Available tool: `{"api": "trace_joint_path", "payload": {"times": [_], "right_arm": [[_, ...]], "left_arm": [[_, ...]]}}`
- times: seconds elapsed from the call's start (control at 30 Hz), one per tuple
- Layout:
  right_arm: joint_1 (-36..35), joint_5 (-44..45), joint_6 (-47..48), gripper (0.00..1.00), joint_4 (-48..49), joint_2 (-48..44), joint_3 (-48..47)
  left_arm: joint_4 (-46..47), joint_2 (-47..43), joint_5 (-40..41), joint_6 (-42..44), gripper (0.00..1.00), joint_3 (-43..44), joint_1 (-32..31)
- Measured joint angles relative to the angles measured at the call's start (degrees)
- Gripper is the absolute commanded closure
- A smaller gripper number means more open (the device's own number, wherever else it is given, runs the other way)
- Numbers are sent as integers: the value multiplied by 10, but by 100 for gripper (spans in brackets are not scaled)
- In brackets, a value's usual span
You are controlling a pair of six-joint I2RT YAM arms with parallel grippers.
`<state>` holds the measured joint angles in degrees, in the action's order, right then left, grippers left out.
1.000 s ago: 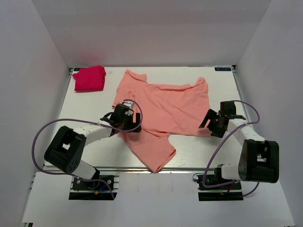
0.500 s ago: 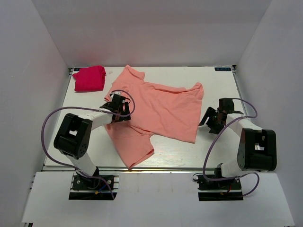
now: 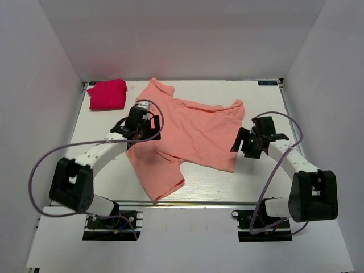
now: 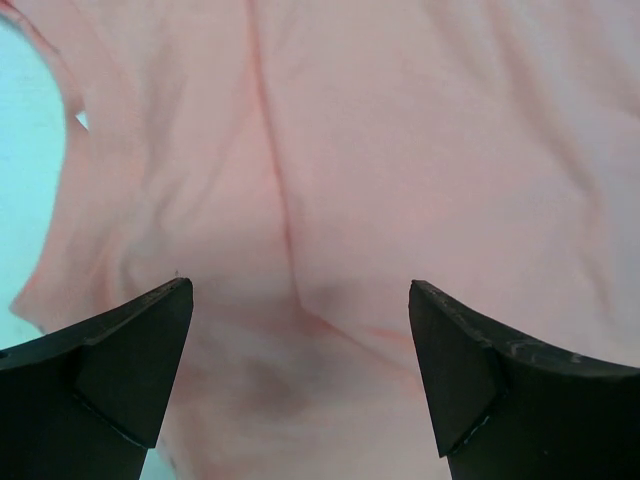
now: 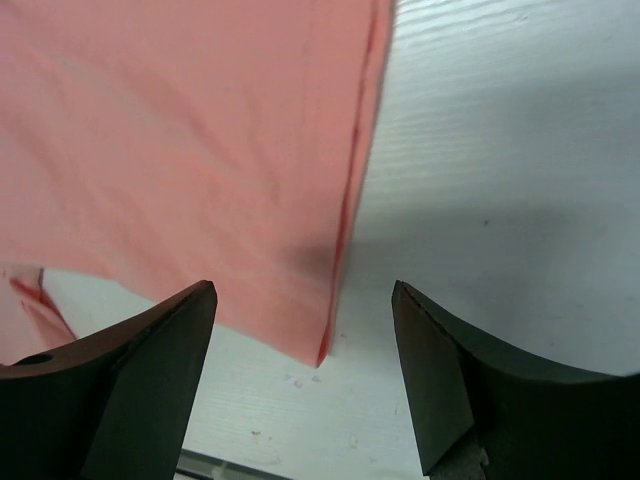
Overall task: Fold and stack the t-shirts
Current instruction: Flatten out the tshirt
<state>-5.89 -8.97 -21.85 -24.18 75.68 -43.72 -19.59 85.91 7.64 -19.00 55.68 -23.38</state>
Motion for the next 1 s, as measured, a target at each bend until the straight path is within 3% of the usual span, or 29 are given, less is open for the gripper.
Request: {"api": "trace_joint_path", "payload": {"times": [0.2,0.53,0.67,0.83,1.0], "right_arm": [[-53,12,-2,26,-19,-1,9],[-97,32,-18,28,-26,32,15],[-101,37,-20,28,-26,37,17],[-104,42,-20,28,-25,38,23],[-104,44,-20,28,-25,38,23]], "left_arm": [[-34,-160,-99,-43,1,-112,-42],[-210,-223,-134,-136,1,-176,-138],[-265,-236,-126,-177,9,-174,-158],[-286,-208,-126,-210,26,-195,-183],[-278,-196,-125,-229,29,-221,-199]]}}
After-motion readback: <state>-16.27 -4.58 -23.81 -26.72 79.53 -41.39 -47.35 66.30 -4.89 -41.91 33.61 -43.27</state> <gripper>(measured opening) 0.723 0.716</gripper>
